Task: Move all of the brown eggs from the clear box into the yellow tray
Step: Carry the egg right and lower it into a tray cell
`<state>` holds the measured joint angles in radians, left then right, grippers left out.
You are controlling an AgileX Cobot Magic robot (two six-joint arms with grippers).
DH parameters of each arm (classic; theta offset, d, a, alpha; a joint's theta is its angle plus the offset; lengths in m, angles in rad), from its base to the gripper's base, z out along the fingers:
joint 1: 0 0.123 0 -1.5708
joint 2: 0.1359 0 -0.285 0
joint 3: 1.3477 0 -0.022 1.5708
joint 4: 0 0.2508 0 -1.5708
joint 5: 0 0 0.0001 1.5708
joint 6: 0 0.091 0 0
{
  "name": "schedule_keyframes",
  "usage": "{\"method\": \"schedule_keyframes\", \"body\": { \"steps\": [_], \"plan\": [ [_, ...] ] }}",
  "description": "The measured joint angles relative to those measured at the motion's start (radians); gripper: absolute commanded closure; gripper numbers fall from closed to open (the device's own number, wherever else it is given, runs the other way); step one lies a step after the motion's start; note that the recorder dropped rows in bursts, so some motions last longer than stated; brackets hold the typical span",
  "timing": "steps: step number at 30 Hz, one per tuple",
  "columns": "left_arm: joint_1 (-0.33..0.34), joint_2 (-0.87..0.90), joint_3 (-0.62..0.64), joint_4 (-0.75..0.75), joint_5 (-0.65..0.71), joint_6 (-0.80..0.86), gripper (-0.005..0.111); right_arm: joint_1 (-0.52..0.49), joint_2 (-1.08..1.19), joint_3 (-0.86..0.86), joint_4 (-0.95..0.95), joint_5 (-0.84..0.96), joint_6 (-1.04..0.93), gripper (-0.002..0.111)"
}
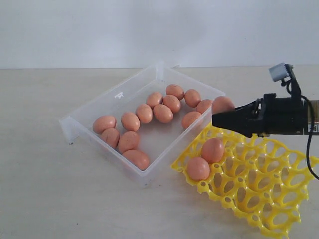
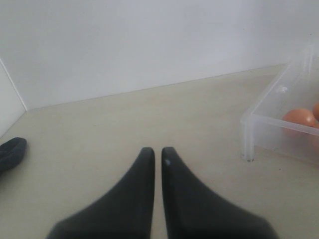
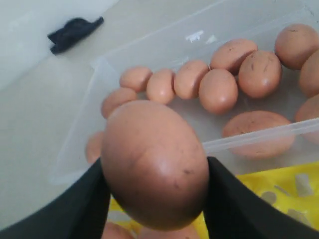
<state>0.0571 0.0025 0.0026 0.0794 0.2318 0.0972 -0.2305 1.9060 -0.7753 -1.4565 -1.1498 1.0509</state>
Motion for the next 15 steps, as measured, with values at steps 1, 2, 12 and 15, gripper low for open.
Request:
{"method": "schedule_keyframes", "body": {
  "steps": [1, 2, 12, 15],
  "plan": [
    [0.000, 0.000, 0.000, 0.000, 0.000, 0.000, 0.103, 0.012, 0.003, 0.000, 0.000, 0.039, -0.035, 0.108],
    [0.000, 0.000, 0.000, 0.000, 0.000, 0.000, 0.103, 0.020, 0.007, 0.000, 0.000, 0.089, -0.056, 0.108],
    [0.000, 0.000, 0.000, 0.000, 0.000, 0.000, 0.103, 0.022, 0.037, -0.001, 0.050, 0.258, -0.100, 0.108],
    [0.000, 0.000, 0.000, 0.000, 0.000, 0.000, 0.103, 0.022, 0.039, -0.001, 0.050, 0.250, -0.085, 0.108]
  ]
}}
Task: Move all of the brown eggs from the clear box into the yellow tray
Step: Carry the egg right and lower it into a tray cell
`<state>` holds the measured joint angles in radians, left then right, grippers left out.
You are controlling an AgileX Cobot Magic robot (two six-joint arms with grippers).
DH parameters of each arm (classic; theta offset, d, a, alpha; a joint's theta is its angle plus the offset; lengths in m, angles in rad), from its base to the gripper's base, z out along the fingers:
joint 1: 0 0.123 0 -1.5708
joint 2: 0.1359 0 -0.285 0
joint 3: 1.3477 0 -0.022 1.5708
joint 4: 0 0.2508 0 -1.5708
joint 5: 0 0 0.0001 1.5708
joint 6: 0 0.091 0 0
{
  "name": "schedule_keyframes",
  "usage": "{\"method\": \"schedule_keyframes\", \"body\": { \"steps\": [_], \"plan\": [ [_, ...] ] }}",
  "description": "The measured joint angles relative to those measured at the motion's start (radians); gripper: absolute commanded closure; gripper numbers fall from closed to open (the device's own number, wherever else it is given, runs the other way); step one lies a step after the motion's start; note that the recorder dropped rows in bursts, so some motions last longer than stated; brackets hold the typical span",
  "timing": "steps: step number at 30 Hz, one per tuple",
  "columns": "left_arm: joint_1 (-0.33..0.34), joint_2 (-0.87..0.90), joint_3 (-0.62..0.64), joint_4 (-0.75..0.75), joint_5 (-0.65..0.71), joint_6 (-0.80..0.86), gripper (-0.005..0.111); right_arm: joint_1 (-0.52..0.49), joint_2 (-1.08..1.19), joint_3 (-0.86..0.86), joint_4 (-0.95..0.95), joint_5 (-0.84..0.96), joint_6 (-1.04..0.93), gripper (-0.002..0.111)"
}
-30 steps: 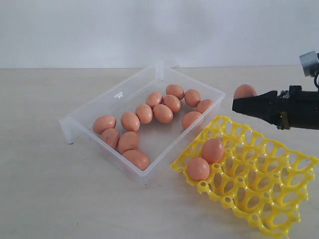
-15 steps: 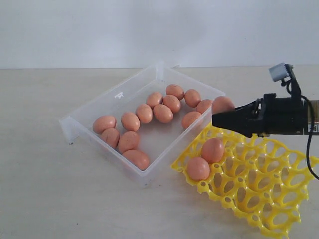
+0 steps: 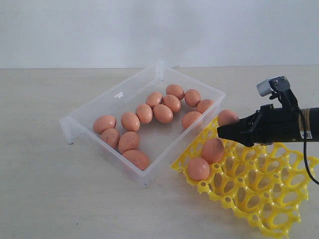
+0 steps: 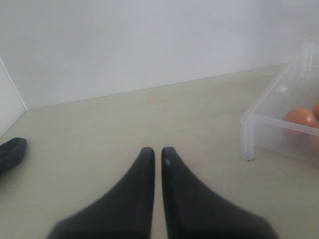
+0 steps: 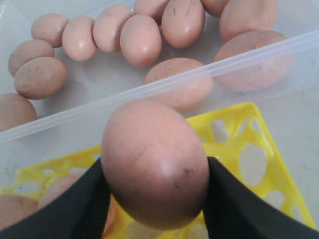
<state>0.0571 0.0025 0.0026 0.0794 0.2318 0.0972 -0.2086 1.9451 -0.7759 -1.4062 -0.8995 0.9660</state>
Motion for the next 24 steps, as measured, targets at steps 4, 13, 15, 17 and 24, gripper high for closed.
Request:
{"method": "schedule_keyframes", "body": {
  "steps": [4, 13, 15, 17, 24],
  "plan": [
    [0.000, 0.000, 0.000, 0.000, 0.000, 0.000, 0.103, 0.000, 0.000, -0.002, 0.000, -0.031, 0.032, 0.108],
    [0.000, 0.000, 0.000, 0.000, 0.000, 0.000, 0.103, 0.000, 0.000, -0.002, -0.051, -0.053, 0.083, 0.099],
    [0.000, 0.000, 0.000, 0.000, 0.000, 0.000, 0.103, 0.000, 0.000, -0.002, -0.070, -0.049, 0.089, 0.088],
    [0.000, 0.000, 0.000, 0.000, 0.000, 0.000, 0.103, 0.000, 0.000, -0.002, -0.087, -0.044, 0.093, 0.077],
    [0.000, 0.000, 0.000, 0.000, 0.000, 0.000, 0.103, 0.000, 0.000, -0.002, -0.089, -0.043, 0.096, 0.061]
  ]
}}
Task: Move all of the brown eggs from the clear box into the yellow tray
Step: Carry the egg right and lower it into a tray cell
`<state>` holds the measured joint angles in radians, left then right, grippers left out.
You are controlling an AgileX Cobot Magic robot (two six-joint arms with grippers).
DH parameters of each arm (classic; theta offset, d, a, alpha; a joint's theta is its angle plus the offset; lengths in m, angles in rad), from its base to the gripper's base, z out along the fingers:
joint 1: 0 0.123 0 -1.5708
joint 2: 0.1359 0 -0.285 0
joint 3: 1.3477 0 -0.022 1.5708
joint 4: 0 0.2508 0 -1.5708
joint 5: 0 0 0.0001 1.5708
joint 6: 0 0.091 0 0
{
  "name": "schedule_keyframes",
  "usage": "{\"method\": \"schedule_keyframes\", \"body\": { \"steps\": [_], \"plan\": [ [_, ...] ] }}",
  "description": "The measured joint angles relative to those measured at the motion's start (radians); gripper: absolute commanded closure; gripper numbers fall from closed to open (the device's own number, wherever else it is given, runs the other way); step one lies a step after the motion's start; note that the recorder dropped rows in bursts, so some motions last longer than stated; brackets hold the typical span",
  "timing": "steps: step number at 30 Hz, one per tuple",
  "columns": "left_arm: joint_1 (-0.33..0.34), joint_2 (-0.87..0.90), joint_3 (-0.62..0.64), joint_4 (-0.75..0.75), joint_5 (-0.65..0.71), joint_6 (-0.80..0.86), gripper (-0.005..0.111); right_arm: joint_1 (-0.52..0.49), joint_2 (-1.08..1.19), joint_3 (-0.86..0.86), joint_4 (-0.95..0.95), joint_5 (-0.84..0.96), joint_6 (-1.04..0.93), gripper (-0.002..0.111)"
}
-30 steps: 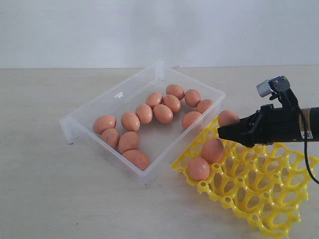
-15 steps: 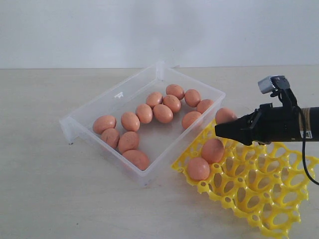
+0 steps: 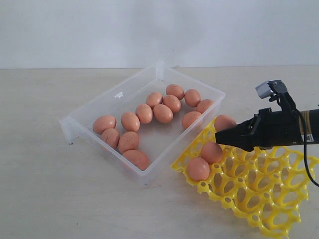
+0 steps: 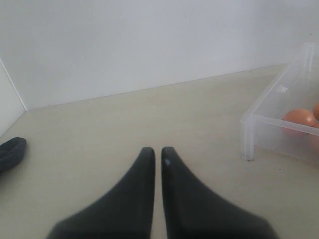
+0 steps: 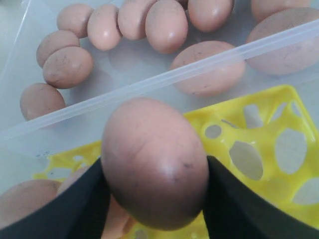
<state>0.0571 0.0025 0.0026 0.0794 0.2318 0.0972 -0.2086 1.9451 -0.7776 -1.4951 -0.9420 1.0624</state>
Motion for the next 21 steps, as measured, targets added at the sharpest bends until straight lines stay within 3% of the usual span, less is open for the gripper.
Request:
{"method": "schedule_keyframes", "body": {
  "steps": [21],
  "plan": [
    [0.000, 0.000, 0.000, 0.000, 0.000, 0.000, 0.103, 0.000, -0.013, 0.000, -0.002, 0.022, 0.038, 0.061]
  ]
}}
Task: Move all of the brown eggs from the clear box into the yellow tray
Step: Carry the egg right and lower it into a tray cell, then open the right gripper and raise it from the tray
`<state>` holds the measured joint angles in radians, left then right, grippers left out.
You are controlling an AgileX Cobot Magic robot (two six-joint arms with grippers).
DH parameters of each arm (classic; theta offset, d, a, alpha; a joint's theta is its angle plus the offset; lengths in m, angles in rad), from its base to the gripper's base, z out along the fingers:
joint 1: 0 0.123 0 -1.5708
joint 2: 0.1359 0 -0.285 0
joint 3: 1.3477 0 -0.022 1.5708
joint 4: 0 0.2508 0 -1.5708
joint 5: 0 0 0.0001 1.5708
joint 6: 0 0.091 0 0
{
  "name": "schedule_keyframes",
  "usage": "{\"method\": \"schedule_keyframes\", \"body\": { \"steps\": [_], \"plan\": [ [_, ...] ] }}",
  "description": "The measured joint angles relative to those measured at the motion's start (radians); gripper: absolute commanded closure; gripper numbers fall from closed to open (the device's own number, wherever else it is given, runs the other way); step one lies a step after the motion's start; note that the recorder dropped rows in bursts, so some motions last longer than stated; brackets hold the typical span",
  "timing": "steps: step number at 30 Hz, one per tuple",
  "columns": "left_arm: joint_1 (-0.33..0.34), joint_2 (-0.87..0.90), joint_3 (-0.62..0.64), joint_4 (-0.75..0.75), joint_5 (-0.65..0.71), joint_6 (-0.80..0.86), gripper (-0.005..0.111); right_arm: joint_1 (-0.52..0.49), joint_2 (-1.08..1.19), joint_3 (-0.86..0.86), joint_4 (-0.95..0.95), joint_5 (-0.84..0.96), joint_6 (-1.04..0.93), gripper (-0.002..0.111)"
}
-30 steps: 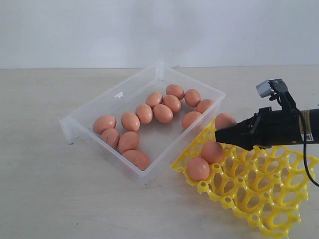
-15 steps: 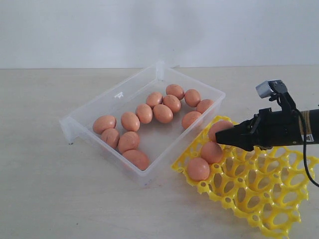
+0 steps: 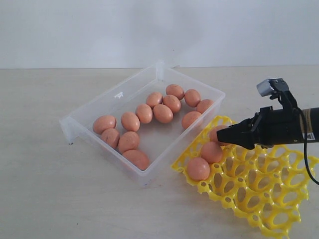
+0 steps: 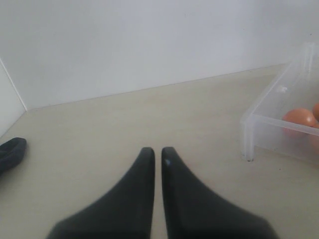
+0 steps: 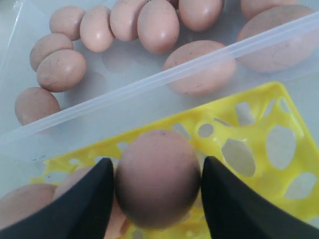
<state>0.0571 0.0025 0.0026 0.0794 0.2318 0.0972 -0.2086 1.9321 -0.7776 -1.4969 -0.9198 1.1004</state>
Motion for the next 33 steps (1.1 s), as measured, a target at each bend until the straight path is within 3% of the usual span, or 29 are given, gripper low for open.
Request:
{"method": "schedule_keyframes", "body": {
  "steps": [23, 26, 29, 33],
  "plan": [
    [0.000, 0.000, 0.000, 0.000, 0.000, 0.000, 0.103, 0.000, -0.135, 0.000, 0.021, -0.004, 0.127, 0.062],
    [0.000, 0.000, 0.000, 0.000, 0.000, 0.000, 0.103, 0.000, -0.171, 0.000, 0.009, 0.028, 0.223, 0.079],
    [0.000, 0.000, 0.000, 0.000, 0.000, 0.000, 0.103, 0.002, -0.198, 0.000, -0.050, 0.077, 0.320, 0.108],
    [0.000, 0.000, 0.000, 0.000, 0.000, 0.000, 0.103, 0.019, -0.218, -0.002, -0.096, 0.111, 0.359, 0.108]
  ]
}}
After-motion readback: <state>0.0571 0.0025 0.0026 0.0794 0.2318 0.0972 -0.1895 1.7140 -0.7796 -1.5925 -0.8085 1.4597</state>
